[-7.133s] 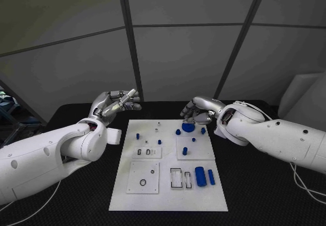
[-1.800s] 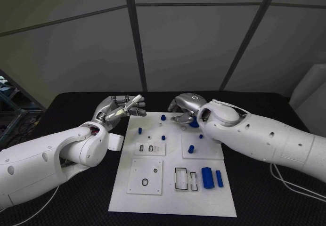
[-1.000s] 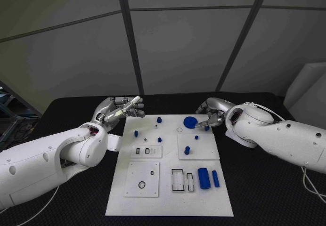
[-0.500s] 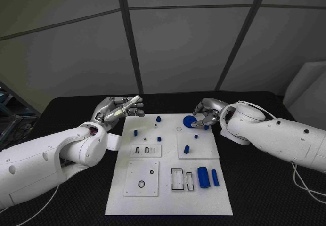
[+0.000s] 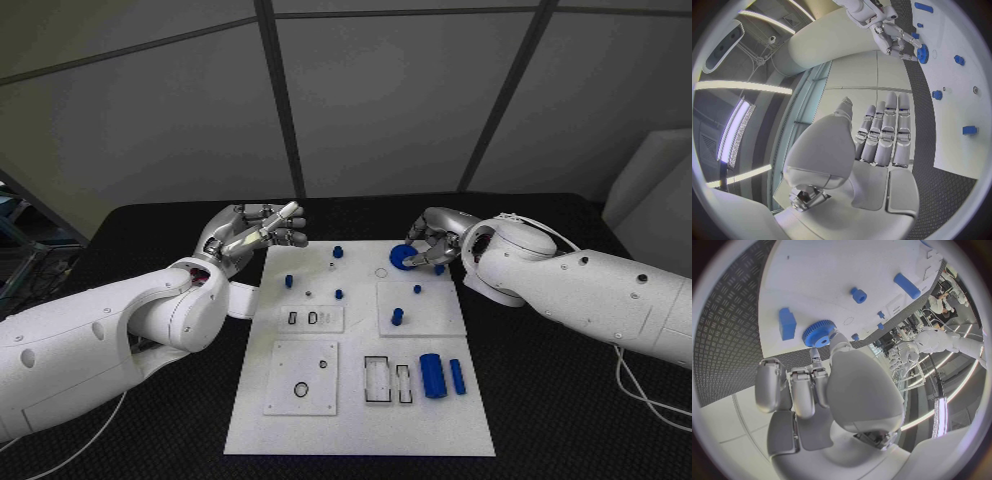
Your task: Assemble the parts on the task board
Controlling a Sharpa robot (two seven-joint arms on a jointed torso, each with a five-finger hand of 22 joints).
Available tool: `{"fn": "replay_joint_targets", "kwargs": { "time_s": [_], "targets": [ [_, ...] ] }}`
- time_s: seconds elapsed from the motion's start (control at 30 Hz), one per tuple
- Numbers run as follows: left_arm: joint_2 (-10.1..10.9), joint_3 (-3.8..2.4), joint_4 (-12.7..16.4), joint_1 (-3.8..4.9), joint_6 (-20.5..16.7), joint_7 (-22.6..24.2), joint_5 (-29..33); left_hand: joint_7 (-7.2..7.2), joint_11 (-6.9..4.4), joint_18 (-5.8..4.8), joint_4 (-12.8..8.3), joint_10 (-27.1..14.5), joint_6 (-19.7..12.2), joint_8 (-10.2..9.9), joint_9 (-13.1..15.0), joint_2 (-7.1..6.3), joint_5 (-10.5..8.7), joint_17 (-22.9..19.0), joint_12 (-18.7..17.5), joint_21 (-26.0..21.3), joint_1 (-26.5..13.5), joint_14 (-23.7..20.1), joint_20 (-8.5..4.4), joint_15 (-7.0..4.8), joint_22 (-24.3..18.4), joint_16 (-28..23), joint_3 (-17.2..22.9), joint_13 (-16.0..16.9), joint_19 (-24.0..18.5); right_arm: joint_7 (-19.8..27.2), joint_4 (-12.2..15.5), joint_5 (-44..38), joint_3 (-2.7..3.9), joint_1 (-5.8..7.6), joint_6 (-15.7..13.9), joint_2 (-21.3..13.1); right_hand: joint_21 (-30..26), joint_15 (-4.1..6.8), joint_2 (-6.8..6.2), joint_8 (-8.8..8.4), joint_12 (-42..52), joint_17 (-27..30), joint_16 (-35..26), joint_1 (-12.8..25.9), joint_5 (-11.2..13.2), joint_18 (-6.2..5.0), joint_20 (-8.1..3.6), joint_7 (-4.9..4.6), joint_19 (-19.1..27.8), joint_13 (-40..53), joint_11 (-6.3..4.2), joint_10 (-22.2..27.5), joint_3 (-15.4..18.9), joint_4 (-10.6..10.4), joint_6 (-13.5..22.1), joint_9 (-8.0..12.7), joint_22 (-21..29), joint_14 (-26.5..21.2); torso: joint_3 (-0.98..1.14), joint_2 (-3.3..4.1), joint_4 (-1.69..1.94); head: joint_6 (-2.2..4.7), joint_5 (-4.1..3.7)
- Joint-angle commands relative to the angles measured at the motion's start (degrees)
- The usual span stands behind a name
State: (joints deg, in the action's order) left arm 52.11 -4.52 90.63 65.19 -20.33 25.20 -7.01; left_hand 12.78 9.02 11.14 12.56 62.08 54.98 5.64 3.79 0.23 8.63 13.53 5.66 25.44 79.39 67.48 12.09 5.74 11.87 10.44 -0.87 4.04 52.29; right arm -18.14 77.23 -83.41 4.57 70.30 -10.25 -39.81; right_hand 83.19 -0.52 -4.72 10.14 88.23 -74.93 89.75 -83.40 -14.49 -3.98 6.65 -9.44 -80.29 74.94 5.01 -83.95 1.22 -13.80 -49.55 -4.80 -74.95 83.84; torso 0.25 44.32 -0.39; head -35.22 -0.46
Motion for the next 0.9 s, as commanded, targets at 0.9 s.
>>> {"fn": "replay_joint_targets", "kwargs": {
  "time_s": [0.9],
  "targets": [
    [-0.1,-0.05,0.0,0.07,0.7,-0.3,-0.2,0.05,0.19,-0.76,-0.2,0.3,0.3,-0.3,0.0,0.31,-0.32,0.1,-0.2,0.4,0.0,-0.1,0.03,0.17,0.1,-0.4,-0.2,0.0,-0.2,-0.1,-0.9,-4.1,0.02,0.07,-0.3,1.3,0.8,1.15,3.90,1.95,1.2,-15.1,0.3,-1.4,0.7,0.97,-0.81,1.00,-1.0,14.4,-1.15,-5.6,-4.0,3.4,-6.2,-0.3,-1.2,6.2,0.10,0.03,0.00,-0.30,0.10]
  ]
}}
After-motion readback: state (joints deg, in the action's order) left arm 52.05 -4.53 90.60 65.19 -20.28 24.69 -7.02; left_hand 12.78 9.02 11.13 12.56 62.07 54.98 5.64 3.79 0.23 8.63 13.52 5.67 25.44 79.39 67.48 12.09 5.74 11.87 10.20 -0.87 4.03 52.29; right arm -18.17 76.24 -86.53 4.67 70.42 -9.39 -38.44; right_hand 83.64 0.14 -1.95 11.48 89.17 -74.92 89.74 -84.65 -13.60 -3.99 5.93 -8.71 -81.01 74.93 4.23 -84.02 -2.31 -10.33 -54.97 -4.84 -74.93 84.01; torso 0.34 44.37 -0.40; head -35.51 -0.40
